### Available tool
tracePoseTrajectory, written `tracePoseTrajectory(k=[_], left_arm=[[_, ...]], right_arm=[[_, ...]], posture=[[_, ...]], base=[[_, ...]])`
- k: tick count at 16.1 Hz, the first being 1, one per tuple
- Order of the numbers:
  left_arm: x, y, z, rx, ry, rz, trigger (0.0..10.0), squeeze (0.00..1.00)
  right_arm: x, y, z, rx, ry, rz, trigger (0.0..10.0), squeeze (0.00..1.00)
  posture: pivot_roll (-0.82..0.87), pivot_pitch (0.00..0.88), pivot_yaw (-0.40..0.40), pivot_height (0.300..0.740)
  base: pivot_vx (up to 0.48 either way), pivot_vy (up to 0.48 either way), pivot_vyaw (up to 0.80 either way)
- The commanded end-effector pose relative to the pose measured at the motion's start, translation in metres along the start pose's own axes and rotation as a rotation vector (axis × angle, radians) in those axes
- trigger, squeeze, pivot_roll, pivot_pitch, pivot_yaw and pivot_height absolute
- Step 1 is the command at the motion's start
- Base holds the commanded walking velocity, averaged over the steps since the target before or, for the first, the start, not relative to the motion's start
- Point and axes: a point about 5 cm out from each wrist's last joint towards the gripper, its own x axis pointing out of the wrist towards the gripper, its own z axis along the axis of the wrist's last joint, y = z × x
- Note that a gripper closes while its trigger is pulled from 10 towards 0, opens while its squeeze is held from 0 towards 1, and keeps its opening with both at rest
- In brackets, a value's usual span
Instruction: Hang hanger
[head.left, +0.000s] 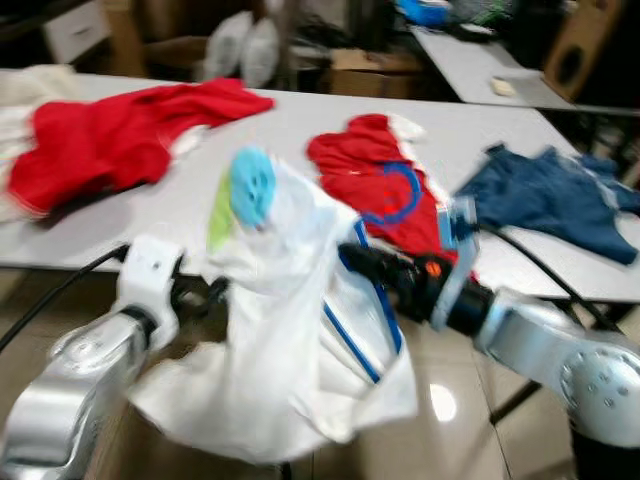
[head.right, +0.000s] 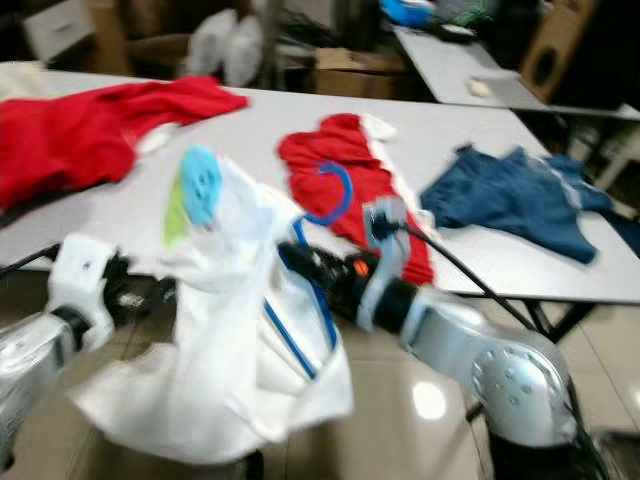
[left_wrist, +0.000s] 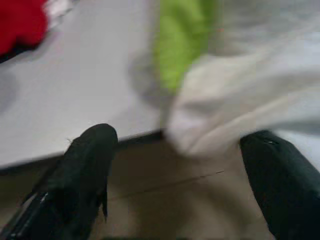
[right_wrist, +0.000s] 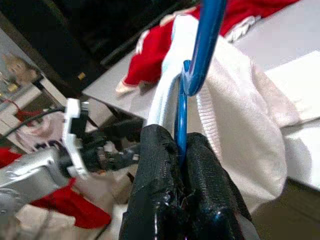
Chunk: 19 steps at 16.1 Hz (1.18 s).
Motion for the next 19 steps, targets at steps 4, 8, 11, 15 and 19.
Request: tracePoseTrajectory(k=[4, 8, 11, 15, 19], left_arm=[[0.016, -0.018, 0.021, 0.016, -0.097, -0.06, 10.0, 1.0], [0.018, -0.033, 0.023, -0.001, -0.115, -0.105, 10.0, 1.0], [0.02, -0.038, 0.022, -0.077, -0.139, -0.118, 10.0, 1.0], [0.033, -0.049, 0.03, -0.088, -0.167, -0.151, 10.0, 1.0], [0.037, -0.055, 0.034, -0.134, -0.193, -0.138, 10.0, 1.0]], right_arm=[[-0.008, -0.001, -0.026, -0.023, 0.087, -0.033, 0.0, 0.0], [-0.008, -0.018, -0.038, -0.053, 0.089, -0.126, 0.0, 0.0], [-0.004, -0.033, -0.045, -0.117, 0.113, -0.172, 0.0, 0.0], [-0.006, -0.033, -0.043, -0.155, 0.051, -0.202, 0.0, 0.0], [-0.009, -0.041, -0.044, -0.117, -0.027, -0.262, 0.0, 0.0]], posture=[[-0.11, 0.0, -0.023, 0.74], [-0.07, 0.0, -0.031, 0.74], [-0.07, 0.0, -0.034, 0.74], [-0.11, 0.0, -0.004, 0.74], [-0.09, 0.0, -0.012, 0.74]], base=[[0.0, 0.0, 0.69], [0.0, 0.0, 0.7], [0.0, 0.0, 0.7], [0.0, 0.0, 0.7], [0.0, 0.0, 0.7]])
